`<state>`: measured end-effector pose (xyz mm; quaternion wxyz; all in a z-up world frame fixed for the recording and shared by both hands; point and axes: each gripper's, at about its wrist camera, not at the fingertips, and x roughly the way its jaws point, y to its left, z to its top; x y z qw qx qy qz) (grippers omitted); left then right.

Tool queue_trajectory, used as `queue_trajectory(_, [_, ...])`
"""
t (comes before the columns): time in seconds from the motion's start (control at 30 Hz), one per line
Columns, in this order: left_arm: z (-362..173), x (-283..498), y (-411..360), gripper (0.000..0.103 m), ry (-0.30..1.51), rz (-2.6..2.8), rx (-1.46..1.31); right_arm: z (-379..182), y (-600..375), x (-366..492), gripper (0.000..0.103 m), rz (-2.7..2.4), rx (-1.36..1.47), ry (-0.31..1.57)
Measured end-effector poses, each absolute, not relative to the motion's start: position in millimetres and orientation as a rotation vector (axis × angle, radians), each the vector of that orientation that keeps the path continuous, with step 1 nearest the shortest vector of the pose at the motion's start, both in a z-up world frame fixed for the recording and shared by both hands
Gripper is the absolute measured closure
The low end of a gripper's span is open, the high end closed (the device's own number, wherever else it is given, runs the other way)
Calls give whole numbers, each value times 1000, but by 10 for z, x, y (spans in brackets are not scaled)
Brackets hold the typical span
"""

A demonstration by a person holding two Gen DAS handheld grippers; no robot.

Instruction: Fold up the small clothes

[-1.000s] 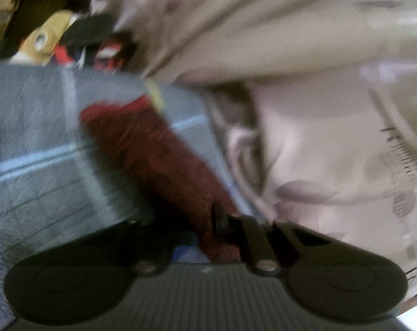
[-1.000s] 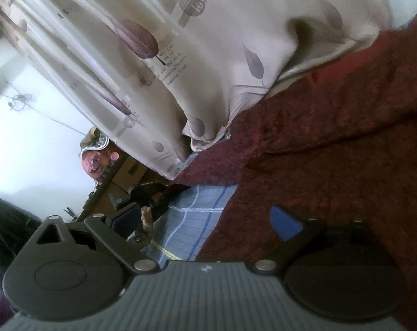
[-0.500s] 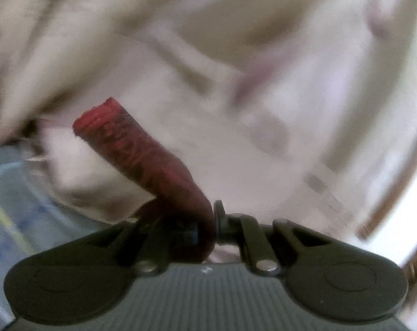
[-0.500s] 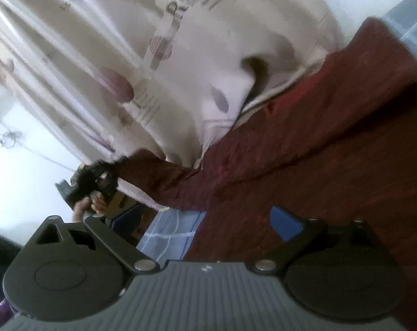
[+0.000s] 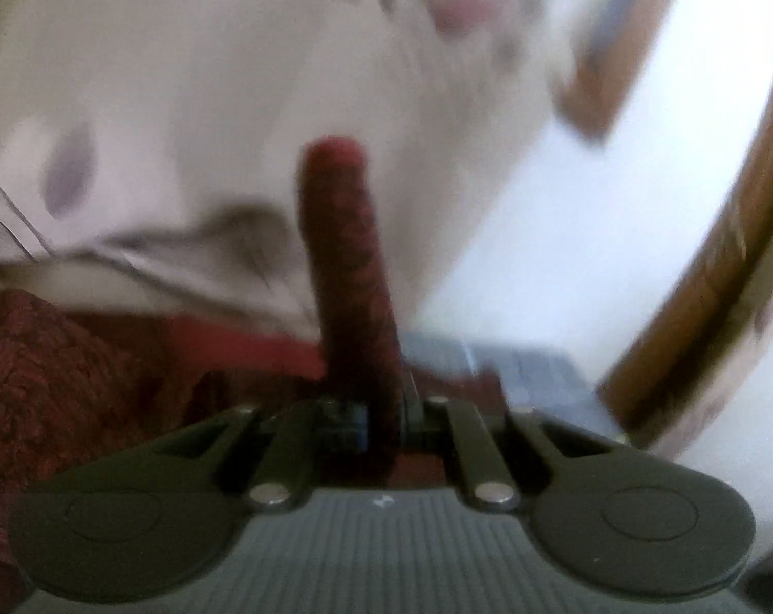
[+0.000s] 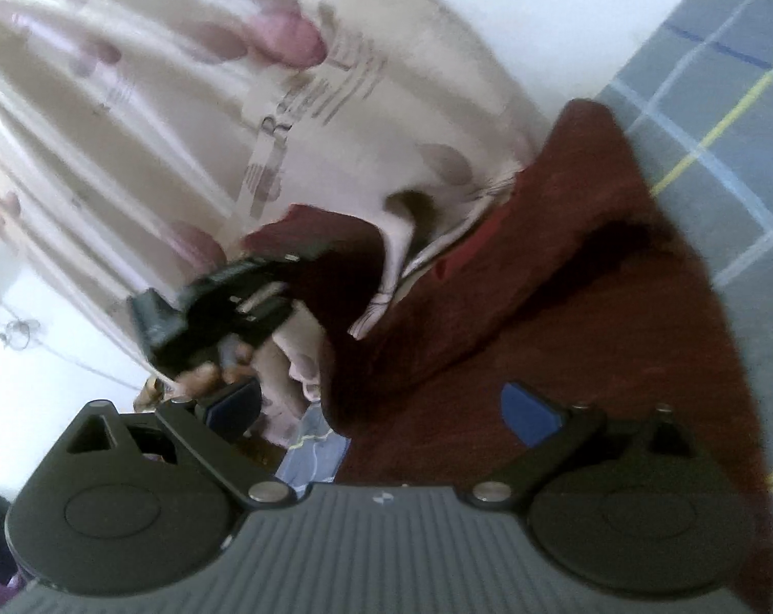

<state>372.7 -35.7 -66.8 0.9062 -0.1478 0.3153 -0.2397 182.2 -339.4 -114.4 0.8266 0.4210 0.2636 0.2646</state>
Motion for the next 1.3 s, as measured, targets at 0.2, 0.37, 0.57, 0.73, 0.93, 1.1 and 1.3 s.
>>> queue_trajectory(0.2, [-987,3661,-766,93,690,-549,-220,-1209,-3556,1817,3,544,919,553])
queue_trajectory(0.37, [-1003,3586,-926,85,678,-577,-155,-1191,-3649,1877,2,536,948,545])
queue_trajectory(0.57, [-941,3404,-844,23,625,-607,-222,-1098,-3732,2228,0,571,1039,550])
queue_trajectory(0.73, [-817,3276,-722,15,579,-605,-282,-1108,-3752,2691,0,531,1072,593])
queue_trajectory(0.93, [-711,2932,-278,15,558,-490,-367,-1258,-3751,3164,0,458,1041,676])
queue_trajectory(1.1, [-758,2563,-23,15,585,-367,-266,-1330,-3637,3443,3,432,936,733])
queue_trajectory(1.3, [-951,2314,206,15,633,-342,-329,-1340,-3387,3685,13,429,797,792])
